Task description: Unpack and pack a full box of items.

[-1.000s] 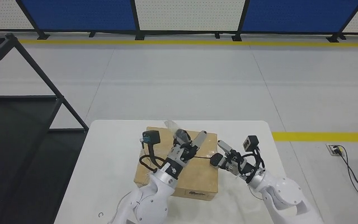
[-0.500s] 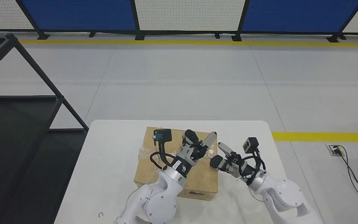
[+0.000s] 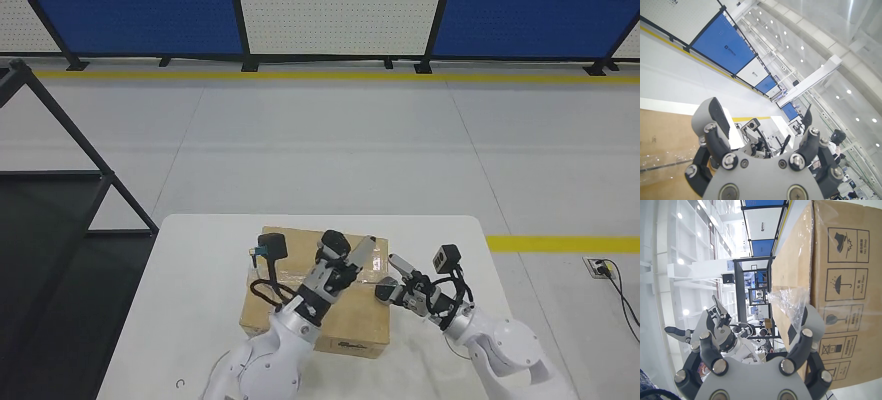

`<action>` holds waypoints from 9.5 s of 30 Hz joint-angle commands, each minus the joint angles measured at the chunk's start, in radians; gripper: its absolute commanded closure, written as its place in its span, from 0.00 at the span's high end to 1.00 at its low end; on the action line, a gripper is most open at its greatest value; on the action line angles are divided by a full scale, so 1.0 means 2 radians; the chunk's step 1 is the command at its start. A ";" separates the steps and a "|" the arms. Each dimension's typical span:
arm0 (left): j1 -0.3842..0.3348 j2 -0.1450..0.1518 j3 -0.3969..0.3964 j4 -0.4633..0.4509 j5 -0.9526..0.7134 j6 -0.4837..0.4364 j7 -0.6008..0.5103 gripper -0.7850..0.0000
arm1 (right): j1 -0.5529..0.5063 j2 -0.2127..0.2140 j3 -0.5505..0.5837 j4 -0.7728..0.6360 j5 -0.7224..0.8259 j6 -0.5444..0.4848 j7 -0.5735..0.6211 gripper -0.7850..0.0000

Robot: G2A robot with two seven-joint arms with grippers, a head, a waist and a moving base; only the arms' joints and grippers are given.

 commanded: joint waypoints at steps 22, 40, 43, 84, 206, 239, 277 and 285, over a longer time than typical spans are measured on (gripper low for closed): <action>0.175 0.032 -0.267 -0.050 -0.138 -0.099 -0.066 1.00 | -0.001 0.007 0.010 -0.022 -0.057 0.038 -0.003 1.00; 0.186 0.041 -0.303 -0.011 -0.212 -0.114 -0.134 1.00 | -0.009 0.010 0.016 -0.041 -0.076 0.066 -0.014 0.27; 0.186 0.042 -0.299 -0.010 -0.211 -0.113 -0.140 1.00 | -0.011 0.011 0.017 -0.044 -0.077 0.069 -0.015 0.16; 0.066 0.055 -0.221 0.084 -0.216 -0.042 -0.232 1.00 | -0.030 0.013 0.023 -0.096 -0.074 0.121 -0.039 0.00; -0.047 0.073 -0.170 0.161 -0.333 0.138 -0.246 1.00 | 0.101 -0.048 -0.162 -0.032 -0.062 0.084 -0.171 1.00; -0.034 0.079 -0.171 0.138 -0.341 0.131 -0.243 1.00 | 0.109 -0.071 -0.161 0.014 -0.107 0.088 -0.194 1.00; -0.031 0.085 -0.174 0.135 -0.351 0.124 -0.235 1.00 | 0.026 -0.044 -0.069 -0.083 -0.202 0.179 -0.113 0.00; -0.027 0.086 -0.174 0.133 -0.356 0.119 -0.234 1.00 | 0.023 -0.044 -0.061 -0.106 -0.214 0.190 -0.133 0.00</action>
